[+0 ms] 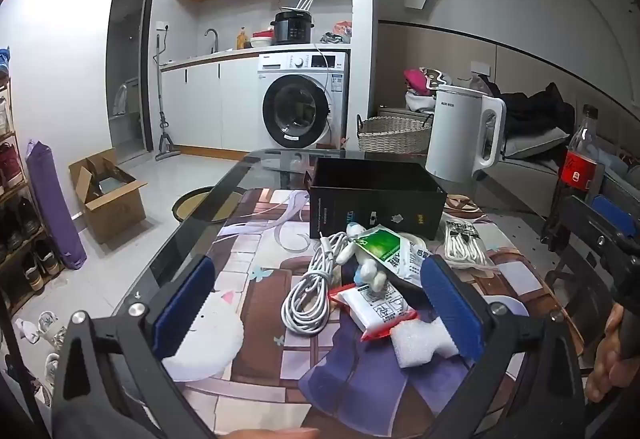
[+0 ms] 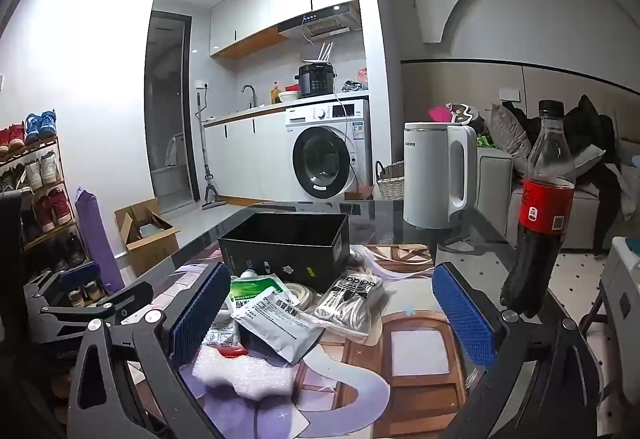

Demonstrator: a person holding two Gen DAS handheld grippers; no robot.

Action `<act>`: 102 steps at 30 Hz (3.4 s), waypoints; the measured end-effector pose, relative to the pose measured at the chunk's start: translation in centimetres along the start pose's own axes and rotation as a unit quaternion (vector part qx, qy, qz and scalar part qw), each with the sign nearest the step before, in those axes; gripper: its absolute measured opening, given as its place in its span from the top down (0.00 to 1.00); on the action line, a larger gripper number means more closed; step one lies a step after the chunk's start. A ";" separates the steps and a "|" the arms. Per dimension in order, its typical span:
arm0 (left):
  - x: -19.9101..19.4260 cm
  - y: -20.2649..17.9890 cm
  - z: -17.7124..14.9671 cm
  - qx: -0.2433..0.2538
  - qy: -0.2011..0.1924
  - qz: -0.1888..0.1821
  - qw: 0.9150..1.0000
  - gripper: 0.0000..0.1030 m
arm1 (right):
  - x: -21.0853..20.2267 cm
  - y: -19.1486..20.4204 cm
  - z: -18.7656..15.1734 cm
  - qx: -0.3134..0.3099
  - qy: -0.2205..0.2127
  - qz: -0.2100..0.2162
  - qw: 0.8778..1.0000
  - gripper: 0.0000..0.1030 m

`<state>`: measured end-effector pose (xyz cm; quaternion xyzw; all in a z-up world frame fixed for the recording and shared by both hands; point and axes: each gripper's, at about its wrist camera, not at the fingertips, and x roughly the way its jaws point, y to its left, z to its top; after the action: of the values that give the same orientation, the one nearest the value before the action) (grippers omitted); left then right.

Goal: Organize soft objects

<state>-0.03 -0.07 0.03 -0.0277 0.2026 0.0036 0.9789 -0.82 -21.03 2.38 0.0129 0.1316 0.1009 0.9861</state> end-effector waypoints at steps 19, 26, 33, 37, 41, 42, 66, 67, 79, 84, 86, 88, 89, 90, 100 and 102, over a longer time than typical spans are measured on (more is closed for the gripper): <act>-0.6 0.3 0.3 -0.002 -0.015 0.004 1.000 0.00 | -0.4 0.6 0.0 -0.018 -0.012 0.000 1.000 0.00; -0.9 0.4 0.4 -0.005 -0.017 0.008 1.000 0.00 | -0.4 0.8 0.1 -0.019 -0.016 0.001 1.000 0.00; -0.5 0.4 0.4 -0.009 -0.011 0.006 1.000 0.00 | -0.5 1.0 0.1 -0.019 -0.019 -0.001 1.000 0.00; -0.2 0.5 0.3 -0.015 -0.005 0.005 1.000 0.00 | -0.5 1.0 0.1 -0.020 -0.018 -0.002 1.000 0.00; -0.2 0.5 0.1 -0.019 -0.005 0.007 1.000 0.00 | -0.5 0.9 0.2 -0.020 -0.017 0.000 1.000 0.00; -0.2 0.5 0.1 -0.020 -0.005 0.008 1.000 0.00 | -0.6 0.9 0.2 -0.018 -0.017 0.001 1.000 0.00; -0.4 0.2 0.3 -0.023 -0.010 0.006 1.000 0.00 | -0.6 0.9 0.2 -0.019 -0.018 0.004 1.000 0.00; -0.4 0.2 0.3 -0.023 -0.010 0.007 1.000 0.00 | -0.6 0.9 0.2 -0.019 -0.018 0.004 1.000 0.00; -0.7 0.6 0.3 -0.023 -0.015 0.006 1.000 0.00 | -0.7 1.1 0.1 -0.021 -0.016 0.006 1.000 0.00; -0.8 0.6 0.3 -0.022 -0.013 0.006 1.000 0.00 | -0.7 1.2 0.1 -0.020 -0.017 0.007 1.000 0.00; -0.8 0.7 0.3 -0.023 -0.013 0.006 1.000 0.00 | -0.8 1.2 0.1 -0.020 -0.017 0.007 1.000 0.00; -0.8 0.7 0.3 -0.024 -0.014 0.006 1.000 0.00 | -0.7 1.2 0.1 -0.021 -0.017 0.007 1.000 0.00; -0.8 0.7 0.3 -0.024 -0.015 0.007 1.000 0.00 | -0.7 1.2 0.1 -0.021 -0.017 0.007 1.000 0.00; -0.8 0.7 0.3 -0.023 -0.016 0.007 1.000 0.00 | -0.8 1.2 0.1 -0.020 -0.017 0.008 1.000 0.00; -0.1 0.6 0.8 -0.019 -0.002 0.008 1.000 0.00 | -0.4 1.3 0.1 -0.017 -0.016 0.009 1.000 0.00; 1.0 0.4 1.3 -0.006 0.020 0.018 1.000 0.00 | -0.1 1.2 0.4 -0.013 -0.012 0.011 1.000 0.00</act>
<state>1.41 0.43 0.75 -0.0302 0.2229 0.0223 0.9741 -1.02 -19.86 2.83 0.0030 0.1182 0.1130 0.9865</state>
